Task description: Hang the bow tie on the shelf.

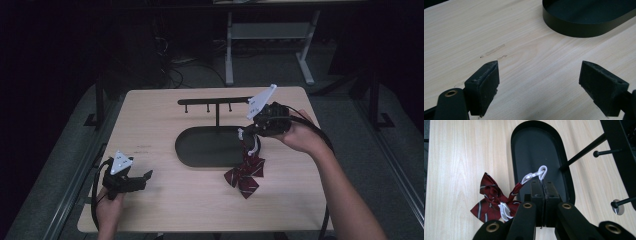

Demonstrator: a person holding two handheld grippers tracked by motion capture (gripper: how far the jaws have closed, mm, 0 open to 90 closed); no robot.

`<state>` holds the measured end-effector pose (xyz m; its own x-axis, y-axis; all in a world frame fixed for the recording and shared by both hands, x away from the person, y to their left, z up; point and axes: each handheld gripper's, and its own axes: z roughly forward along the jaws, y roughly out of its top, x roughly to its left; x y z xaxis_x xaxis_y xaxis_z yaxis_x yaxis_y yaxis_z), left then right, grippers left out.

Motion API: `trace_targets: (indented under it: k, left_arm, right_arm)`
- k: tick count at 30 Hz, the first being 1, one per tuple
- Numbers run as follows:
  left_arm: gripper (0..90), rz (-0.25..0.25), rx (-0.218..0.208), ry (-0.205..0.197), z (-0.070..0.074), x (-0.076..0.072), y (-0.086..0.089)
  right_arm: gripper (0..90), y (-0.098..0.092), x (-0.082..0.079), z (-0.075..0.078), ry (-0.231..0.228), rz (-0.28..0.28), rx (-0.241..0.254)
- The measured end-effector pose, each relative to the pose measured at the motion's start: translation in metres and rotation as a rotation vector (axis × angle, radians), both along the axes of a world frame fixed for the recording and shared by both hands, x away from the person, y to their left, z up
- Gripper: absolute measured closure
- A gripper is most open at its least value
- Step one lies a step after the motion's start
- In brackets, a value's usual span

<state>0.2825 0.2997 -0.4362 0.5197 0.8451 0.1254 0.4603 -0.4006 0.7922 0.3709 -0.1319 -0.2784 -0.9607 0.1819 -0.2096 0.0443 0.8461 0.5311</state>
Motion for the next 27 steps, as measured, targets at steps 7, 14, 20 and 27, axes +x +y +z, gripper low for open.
trace_targets:
  k: [7,14,20,27]
  left_arm:
    - [16.3,0.0,-0.004,0.003,-0.001,0.001,0.001]
    - [16.3,0.001,-0.005,0.0,0.0,0.0,0.002]
    - [16.3,0.003,-0.007,-0.002,0.0,0.0,0.003]
    - [16.3,0.001,-0.006,0.0,0.0,0.0,0.002]
  right_arm:
    - [88.5,0.003,0.006,0.005,-0.006,0.001,0.006]
    - [88.5,0.009,0.012,0.015,-0.016,0.008,0.003]
    - [88.5,0.016,0.02,0.018,-0.007,0.005,-0.003]
    - [88.5,0.02,0.029,0.023,-0.013,0.005,-0.007]
